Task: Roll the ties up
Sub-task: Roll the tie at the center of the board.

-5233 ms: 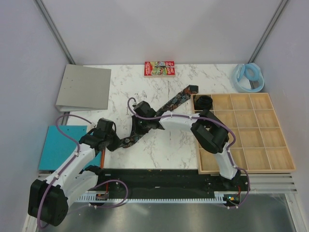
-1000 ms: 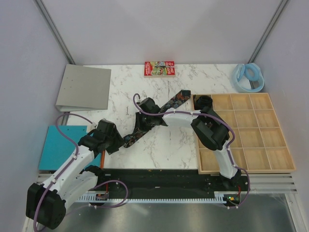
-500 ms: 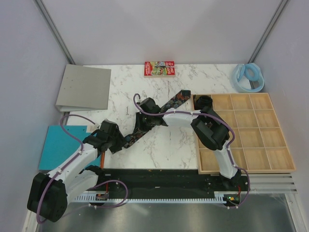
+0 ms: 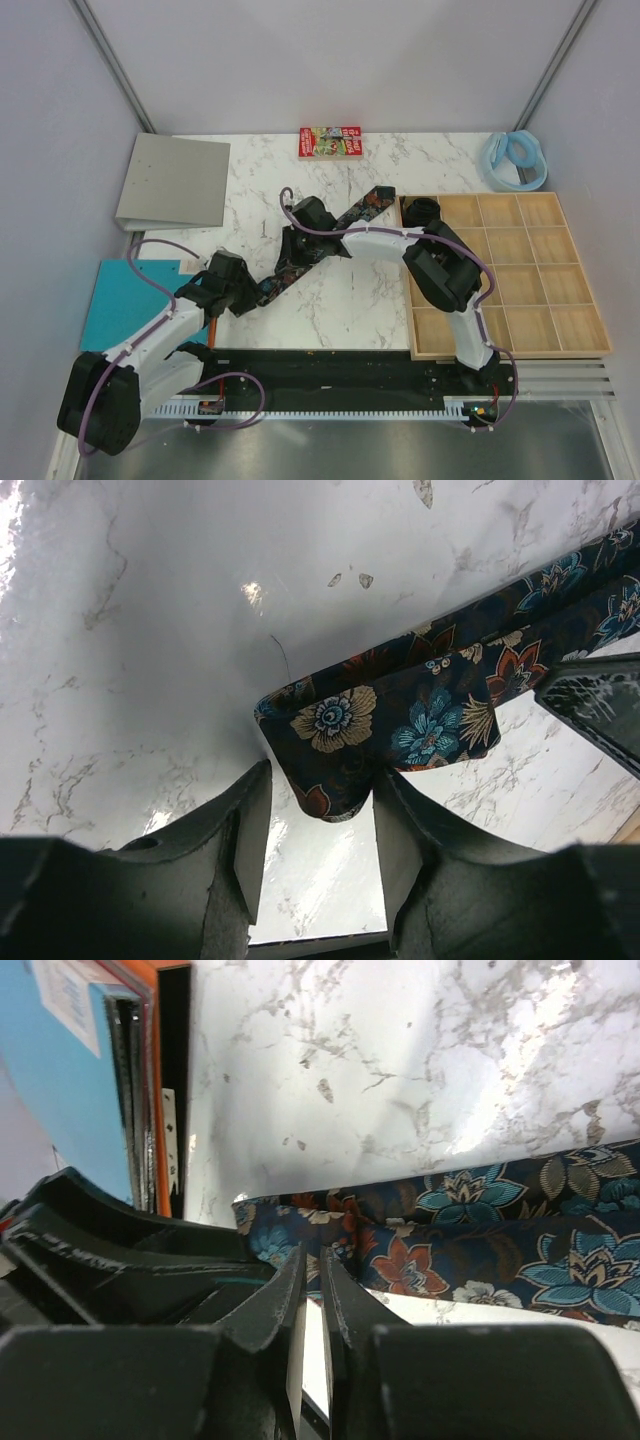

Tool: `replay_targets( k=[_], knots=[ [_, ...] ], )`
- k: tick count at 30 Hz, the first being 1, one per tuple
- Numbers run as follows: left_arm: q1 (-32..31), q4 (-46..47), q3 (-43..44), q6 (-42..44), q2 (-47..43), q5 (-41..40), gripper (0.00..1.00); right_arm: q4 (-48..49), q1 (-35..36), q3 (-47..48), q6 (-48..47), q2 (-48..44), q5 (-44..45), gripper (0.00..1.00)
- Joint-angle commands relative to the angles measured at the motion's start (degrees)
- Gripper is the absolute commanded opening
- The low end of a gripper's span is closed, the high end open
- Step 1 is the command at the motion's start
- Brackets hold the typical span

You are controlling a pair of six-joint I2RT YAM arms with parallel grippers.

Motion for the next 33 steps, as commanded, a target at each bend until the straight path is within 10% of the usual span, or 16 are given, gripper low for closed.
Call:
replay_targets(
  k=[1, 20, 33],
  knots=[
    [0.23, 2.82, -1.67, -0.65, 0.7, -0.68, 0.49, 1.72, -0.17, -0.06, -0.32, -3.0, -1.4, 0.17],
    [0.23, 2.75, -0.36, 3.3, 0.79, 0.29, 0.02, 2.25, 1.5, 2.76, 1.0, 0.96, -1.84, 0.17],
    [0.23, -5.6, 3.94, 4.27, -3.07, -1.2, 0.02, 2.16, 3.08, 1.88, 1.35, 0.78, -0.69, 0.16]
  ],
)
